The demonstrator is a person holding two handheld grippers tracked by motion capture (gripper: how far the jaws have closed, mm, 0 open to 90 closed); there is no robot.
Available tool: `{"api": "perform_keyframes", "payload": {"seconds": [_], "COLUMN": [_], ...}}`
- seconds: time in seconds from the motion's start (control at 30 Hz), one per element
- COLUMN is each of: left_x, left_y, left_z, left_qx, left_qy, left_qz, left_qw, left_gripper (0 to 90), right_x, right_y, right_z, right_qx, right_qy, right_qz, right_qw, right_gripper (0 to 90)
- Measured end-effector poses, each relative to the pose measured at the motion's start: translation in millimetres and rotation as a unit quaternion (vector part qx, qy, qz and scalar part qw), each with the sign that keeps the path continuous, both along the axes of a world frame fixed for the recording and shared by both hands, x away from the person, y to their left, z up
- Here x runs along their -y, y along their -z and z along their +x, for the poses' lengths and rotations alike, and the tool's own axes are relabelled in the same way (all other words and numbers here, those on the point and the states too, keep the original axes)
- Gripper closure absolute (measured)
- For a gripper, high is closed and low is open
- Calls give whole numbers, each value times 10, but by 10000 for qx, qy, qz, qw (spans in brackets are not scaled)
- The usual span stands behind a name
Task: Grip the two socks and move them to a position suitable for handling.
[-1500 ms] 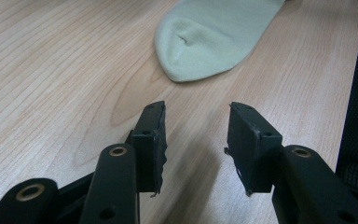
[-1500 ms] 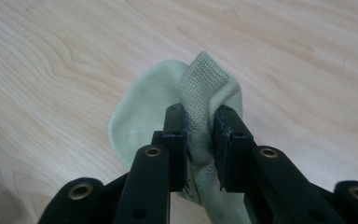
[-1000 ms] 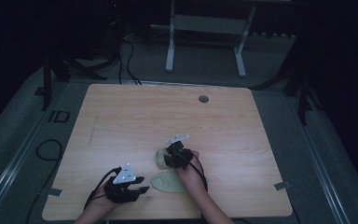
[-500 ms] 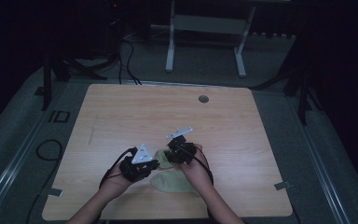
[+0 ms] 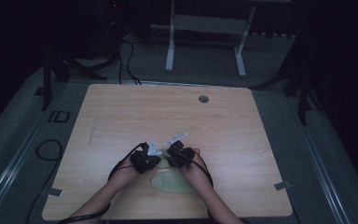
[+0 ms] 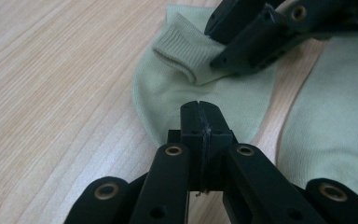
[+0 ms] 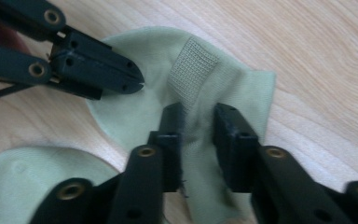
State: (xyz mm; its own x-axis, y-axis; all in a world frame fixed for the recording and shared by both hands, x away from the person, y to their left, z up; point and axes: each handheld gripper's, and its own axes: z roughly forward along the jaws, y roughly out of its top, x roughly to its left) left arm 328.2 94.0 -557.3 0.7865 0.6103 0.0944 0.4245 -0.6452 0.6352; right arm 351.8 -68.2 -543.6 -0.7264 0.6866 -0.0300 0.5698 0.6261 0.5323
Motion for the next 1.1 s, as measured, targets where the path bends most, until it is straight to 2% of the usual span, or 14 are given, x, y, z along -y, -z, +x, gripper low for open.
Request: {"api": "perform_keyframes", "payload": {"seconds": [0.13,0.3,0.33,0.4,0.43,0.57,0.63,0.67,0.7,0.9,0.97,1.07,1.1], "left_x": [-3,-25,-23,-24,-23,-23,-24,-29,-29,-35,-41,-41,-41], "left_y": [7,13,12,12,13,11,8,7,7,13,14,15,15], "left_z": [-10,1,3,5,9,21,30,41,41,39,43,43,43], "left_qx": [40,2,9,10,20,18,12,7,7,22,-3,-2,-3], "left_qy": [17,29,43,55,56,68,84,83,83,59,56,53,52], "left_qz": [-1,-73,-62,-56,-59,-50,-33,-33,-33,-64,-94,-100,-99], "left_qw": [10000,10000,10000,10000,10000,10000,10000,10000,10000,10000,9999,9999,9999], "left_gripper": [891,891,891,891,891,890,890,889,889,889,888,888,889], "right_x": [54,183,277,304,388,472,520,549,571,660,817,892,954], "right_y": [-31,-129,-176,-184,-194,-185,-154,-128,-112,-55,-13,-42,-129], "right_z": [41,83,113,123,160,191,211,219,224,255,311,326,316], "right_qx": [-45,20,20,20,-5,-81,-130,-130,-135,-137,-202,-208,-131], "right_qy": [107,299,408,454,563,687,727,782,830,918,1141,1264,1341], "right_qz": [93,241,321,325,351,402,345,291,281,159,74,141,304], "right_qw": [9999,9993,9986,9984,9978,9968,9967,9964,9961,9956,9932,9917,9904], "right_gripper": [868,877,877,877,872,864,834,772,749,712,703,701,699]}}
